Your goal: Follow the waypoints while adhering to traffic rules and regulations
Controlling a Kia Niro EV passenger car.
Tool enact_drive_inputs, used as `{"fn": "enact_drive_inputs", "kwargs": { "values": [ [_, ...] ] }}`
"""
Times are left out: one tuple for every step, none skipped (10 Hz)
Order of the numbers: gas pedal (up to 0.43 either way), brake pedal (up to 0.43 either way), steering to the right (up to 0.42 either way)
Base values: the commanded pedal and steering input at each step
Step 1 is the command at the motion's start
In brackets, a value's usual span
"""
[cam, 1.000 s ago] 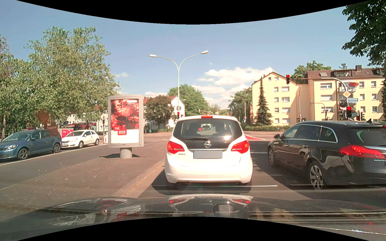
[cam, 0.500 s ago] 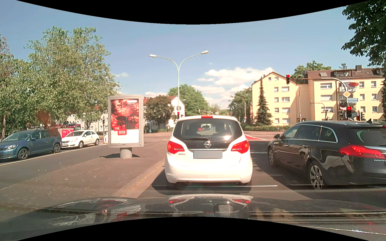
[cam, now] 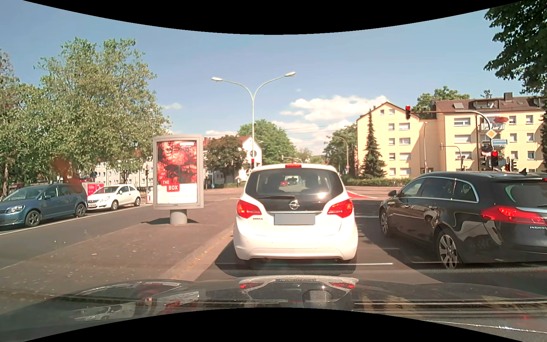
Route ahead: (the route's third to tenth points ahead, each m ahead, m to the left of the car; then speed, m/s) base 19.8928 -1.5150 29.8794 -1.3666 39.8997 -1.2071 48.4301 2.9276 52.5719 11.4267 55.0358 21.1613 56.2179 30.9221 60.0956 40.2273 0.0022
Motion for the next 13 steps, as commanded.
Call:
{"fn": "enact_drive_inputs", "kwargs": {
  "values": [
    [0.0, 0.244, 0.008],
    [0.0, 0.244, 0.008],
    [0.0, 0.244, 0.008],
    [0.0, 0.244, 0.009],
    [0.0, 0.244, 0.009],
    [0.0, 0.25, 0.008],
    [0.0, 0.244, 0.009],
    [0.0, 0.244, 0.009],
    [0.0, 0.244, 0.008],
    [0.0, 0.244, 0.008],
    [0.0, 0.244, 0.008],
    [0.0, 0.244, 0.009],
    [0.0, 0.244, 0.009]
  ]
}}
